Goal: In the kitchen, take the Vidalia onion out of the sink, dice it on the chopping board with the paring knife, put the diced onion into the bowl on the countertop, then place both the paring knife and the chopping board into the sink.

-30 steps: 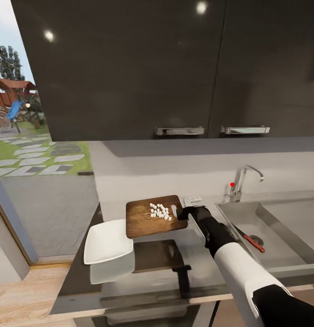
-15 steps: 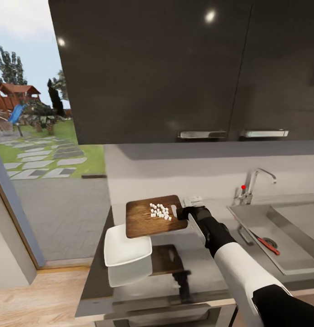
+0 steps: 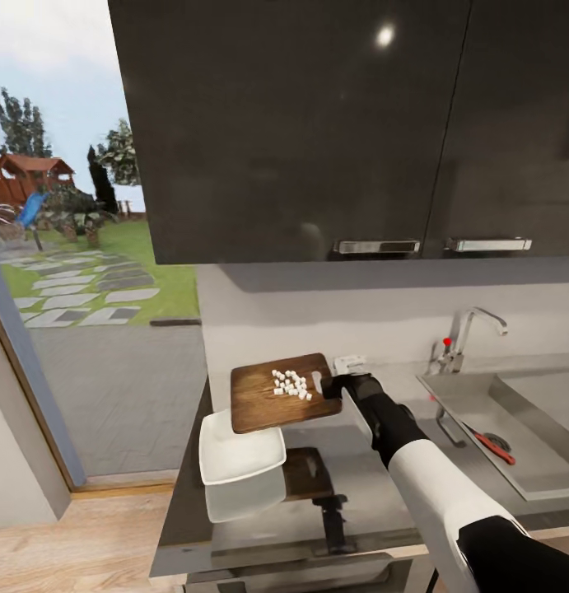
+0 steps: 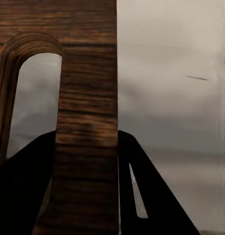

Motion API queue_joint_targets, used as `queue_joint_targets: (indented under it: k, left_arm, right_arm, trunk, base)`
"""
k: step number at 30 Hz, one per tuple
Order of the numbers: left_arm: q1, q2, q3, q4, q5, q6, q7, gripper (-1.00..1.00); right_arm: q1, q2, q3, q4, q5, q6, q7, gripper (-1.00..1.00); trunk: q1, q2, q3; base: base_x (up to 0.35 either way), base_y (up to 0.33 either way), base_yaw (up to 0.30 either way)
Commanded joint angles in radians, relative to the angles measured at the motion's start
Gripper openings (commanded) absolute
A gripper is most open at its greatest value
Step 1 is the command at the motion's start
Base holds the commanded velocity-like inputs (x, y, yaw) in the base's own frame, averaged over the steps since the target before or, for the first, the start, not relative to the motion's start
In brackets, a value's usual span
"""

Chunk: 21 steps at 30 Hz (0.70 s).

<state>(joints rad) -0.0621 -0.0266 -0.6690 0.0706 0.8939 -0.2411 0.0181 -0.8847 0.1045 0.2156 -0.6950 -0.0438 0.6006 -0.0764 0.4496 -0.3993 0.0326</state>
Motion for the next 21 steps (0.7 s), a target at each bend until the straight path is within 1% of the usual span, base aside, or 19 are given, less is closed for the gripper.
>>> queue_joint_targets:
  k: [1, 3, 6, 21]
  left_arm:
    - [-0.001, -0.001, -0.006, 0.003, 0.0, -0.004, 0.002, 1.0]
    - [-0.001, -0.001, -0.006, 0.003, 0.0, -0.004, 0.002, 1.0]
    - [-0.001, -0.001, -0.006, 0.003, 0.0, -0.004, 0.002, 1.0]
    - [-0.001, -0.001, -0.006, 0.003, 0.0, -0.004, 0.002, 1.0]
  right_arm:
    - [0.0, 0.0, 0.004, -0.001, 0.013, 0.003, -0.007, -1.0]
    - [0.0, 0.001, 0.003, 0.0, 0.068, -0.025, -0.005, -1.0]
    - [0.0, 0.0, 0.002, 0.0, 0.092, -0.057, -0.005, -1.0]
    - [0.0, 0.004, 0.002, -0.003, 0.097, -0.065, -0.001, -1.0]
  trunk:
    - [0.0, -0.001, 0.0]
    - [0.0, -0.001, 0.0]
    - [0.0, -0.001, 0.0]
    - [0.0, -0.001, 0.0]
  base:
    - [0.0, 0.0, 0.0]
    - [0.0, 0.0, 0.0]
    - [0.0, 0.0, 0.0]
    - [0.0, 0.0, 0.0]
